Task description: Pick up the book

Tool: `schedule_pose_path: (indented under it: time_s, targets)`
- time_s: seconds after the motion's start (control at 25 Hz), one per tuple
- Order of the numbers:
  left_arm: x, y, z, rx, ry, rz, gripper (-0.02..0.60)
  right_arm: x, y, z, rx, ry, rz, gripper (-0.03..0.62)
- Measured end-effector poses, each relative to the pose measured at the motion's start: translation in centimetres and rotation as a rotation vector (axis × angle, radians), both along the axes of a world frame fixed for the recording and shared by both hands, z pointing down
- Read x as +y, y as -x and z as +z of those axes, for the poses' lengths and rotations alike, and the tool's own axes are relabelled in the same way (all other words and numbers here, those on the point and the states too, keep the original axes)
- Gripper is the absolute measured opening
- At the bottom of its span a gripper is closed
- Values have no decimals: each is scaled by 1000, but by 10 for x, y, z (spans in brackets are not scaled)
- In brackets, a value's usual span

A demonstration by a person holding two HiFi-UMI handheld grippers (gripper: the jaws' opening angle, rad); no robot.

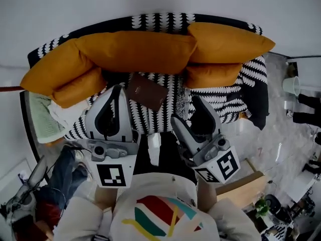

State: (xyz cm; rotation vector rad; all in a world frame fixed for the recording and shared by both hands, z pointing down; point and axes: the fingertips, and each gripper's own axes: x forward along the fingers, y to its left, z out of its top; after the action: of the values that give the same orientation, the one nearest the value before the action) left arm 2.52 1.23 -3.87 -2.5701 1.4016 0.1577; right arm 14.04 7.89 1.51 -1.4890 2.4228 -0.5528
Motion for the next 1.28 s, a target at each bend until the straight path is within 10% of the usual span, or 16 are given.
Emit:
schedule_pose_path:
  time_s: [0.64, 1.28]
  targets:
    - [-21, 13, 302, -46, 238, -41, 3, 30, 11, 465, -234, 784, -40, 259]
    - [-20, 17, 350, -91, 294, -63, 3, 51, 31, 569, -379, 1038, -81, 258]
